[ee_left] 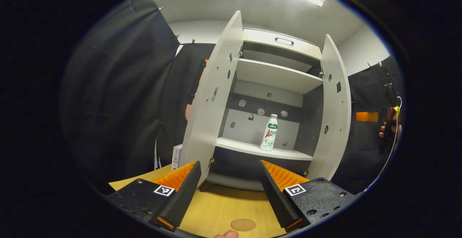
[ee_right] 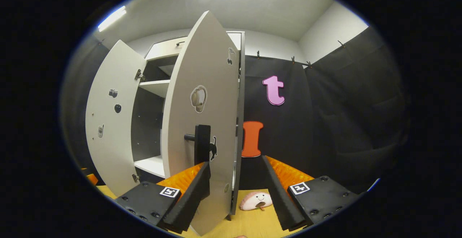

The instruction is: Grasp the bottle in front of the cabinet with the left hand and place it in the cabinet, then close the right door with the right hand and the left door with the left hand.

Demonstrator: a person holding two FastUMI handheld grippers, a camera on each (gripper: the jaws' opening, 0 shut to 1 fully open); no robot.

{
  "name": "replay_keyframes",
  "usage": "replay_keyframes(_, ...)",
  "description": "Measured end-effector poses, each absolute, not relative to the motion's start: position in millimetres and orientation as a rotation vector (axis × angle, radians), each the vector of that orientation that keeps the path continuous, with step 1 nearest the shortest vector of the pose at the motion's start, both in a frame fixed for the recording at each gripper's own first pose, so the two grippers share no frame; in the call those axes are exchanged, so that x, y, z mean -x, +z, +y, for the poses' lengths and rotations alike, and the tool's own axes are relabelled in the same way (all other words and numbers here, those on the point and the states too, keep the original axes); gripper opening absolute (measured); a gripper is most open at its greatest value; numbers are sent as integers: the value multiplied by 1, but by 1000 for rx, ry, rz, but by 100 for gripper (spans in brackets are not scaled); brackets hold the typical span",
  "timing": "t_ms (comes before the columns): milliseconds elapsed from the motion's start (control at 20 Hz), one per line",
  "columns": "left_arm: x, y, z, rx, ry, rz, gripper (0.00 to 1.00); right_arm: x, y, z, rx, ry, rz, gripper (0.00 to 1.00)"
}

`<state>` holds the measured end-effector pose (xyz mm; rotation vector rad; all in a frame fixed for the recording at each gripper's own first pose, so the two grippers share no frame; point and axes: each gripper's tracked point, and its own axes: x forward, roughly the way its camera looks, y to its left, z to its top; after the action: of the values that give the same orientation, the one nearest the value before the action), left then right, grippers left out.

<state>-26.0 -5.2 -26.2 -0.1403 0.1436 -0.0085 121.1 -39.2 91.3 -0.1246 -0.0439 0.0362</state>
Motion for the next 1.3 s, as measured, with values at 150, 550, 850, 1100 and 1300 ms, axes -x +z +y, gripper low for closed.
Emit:
replay_keyframes(150,26,-27,-1,143,4,144,96,-129,88,-20,108,76,-40,94)
replay_keyframes(550,29,-26,17,129,60,140,96,-157,73,22,88,158,-9,95)
replay_keyframes(850,35,-25,34,117,114,130,96,-167,68,54,29,235,20,95)
replay_keyframes(1100,40,-23,41,129,165,122,95,-185,64,72,48,277,29,95)
replay_keyframes(1300,44,-17,49,109,205,101,96,-202,57,88,78,276,39,95)
